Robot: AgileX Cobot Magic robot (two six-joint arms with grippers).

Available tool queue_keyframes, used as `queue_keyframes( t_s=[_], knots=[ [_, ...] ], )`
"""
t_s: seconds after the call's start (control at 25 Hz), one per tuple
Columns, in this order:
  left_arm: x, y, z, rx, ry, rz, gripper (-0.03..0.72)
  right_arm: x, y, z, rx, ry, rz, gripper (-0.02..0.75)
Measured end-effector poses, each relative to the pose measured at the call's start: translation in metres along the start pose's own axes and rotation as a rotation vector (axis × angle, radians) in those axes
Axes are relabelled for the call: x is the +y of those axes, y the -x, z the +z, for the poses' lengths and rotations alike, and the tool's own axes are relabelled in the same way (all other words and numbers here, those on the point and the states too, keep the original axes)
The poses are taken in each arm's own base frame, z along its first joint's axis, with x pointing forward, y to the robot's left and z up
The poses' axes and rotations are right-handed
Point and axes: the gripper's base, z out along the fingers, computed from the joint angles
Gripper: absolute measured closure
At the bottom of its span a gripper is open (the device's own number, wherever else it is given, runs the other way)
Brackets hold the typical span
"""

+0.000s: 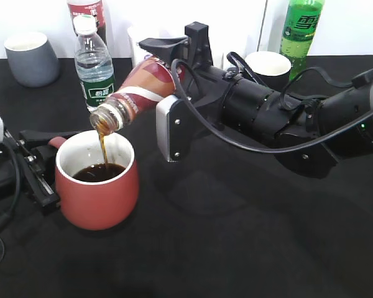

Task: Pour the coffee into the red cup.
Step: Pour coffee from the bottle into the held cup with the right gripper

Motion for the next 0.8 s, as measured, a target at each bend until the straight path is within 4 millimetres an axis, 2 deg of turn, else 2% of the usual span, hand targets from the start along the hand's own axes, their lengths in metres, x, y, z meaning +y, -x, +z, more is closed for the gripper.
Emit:
queue_keyframes(
  t_s=[0.8],
  knots=[
    [0.0,-0.0005,0.0,0.006,0.0,0.0,0.606,0.0,0.0,0.0,0.0,0.0,-0.029,0.205]
  ],
)
